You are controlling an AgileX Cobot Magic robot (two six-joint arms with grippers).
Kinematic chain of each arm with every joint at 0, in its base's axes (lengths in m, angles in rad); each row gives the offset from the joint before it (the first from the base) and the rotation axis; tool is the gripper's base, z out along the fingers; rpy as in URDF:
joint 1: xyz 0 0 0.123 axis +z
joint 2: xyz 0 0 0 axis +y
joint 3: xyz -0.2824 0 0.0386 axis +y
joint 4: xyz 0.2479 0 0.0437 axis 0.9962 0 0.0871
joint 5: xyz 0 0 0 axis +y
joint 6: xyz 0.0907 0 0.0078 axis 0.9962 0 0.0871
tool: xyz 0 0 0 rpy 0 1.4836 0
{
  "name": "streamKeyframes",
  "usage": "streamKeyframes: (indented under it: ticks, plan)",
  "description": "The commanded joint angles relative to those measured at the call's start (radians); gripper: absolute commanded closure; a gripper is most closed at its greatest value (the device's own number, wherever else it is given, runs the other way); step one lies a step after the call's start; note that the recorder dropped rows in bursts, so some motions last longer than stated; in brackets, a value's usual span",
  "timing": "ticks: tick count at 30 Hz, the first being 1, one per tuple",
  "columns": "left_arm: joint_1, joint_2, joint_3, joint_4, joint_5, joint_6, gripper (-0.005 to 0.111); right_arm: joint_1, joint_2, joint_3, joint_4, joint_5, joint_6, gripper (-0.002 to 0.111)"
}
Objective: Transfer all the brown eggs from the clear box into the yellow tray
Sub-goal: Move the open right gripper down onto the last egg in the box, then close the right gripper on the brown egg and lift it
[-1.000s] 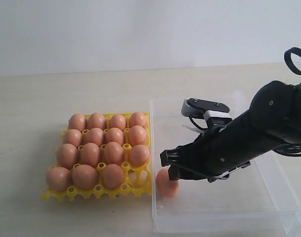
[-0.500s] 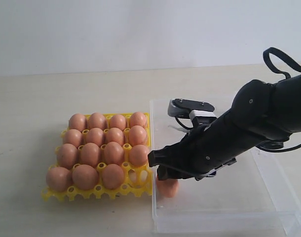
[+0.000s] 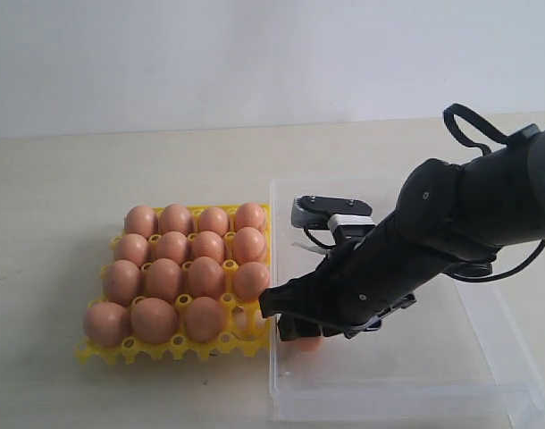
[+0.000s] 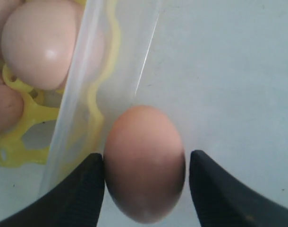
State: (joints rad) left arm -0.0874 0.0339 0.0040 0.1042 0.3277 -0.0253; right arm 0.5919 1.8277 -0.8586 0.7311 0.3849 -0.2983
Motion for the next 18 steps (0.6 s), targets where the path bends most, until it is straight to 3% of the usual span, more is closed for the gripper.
streamKeyframes:
  ticks: [1, 18]
  plan:
    - [-0.003, 0.002, -0.004, -0.002, -0.012, -0.004, 0.107, 0.001, 0.013, -0.006, -0.007, -0.041, -0.015, 0.055]
    - [-0.003, 0.002, -0.004, -0.002, -0.012, -0.004, 0.107, 0.001, 0.047, -0.006, -0.032, -0.111, -0.041, 0.055]
